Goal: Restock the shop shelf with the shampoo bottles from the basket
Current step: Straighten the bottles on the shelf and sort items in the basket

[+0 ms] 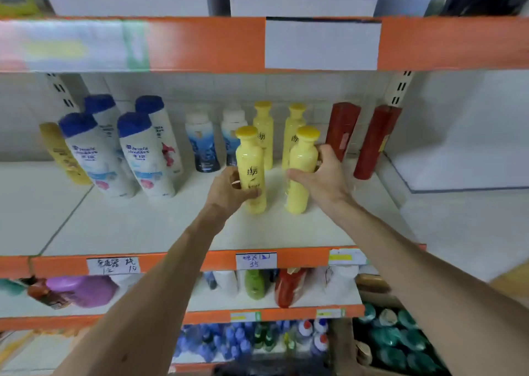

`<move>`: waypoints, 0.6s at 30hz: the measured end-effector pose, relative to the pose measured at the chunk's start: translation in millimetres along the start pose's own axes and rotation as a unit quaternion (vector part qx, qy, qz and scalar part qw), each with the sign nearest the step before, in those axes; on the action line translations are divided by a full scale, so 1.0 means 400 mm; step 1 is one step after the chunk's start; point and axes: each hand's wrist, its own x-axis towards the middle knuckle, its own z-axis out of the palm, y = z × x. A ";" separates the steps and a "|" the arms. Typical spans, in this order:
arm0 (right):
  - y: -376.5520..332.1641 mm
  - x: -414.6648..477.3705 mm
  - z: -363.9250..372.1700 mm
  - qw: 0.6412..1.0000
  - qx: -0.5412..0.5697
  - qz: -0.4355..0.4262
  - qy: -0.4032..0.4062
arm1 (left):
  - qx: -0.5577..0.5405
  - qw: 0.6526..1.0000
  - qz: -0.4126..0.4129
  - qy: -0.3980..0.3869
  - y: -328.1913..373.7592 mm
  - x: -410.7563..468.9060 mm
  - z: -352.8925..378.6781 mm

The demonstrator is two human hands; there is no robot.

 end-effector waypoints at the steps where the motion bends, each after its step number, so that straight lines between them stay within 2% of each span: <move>1: 0.007 0.014 0.011 1.000 0.000 0.000 0.000 | -0.004 1.000 0.000 0.001 -0.001 0.017 0.003; 10: 0.071 0.133 0.052 1.000 0.012 0.002 0.015 | 0.002 1.000 0.018 -0.021 -0.036 0.161 0.062; 18: 0.081 0.151 0.060 1.000 0.017 -0.003 -0.012 | 0.024 0.999 0.016 -0.037 -0.026 0.172 0.067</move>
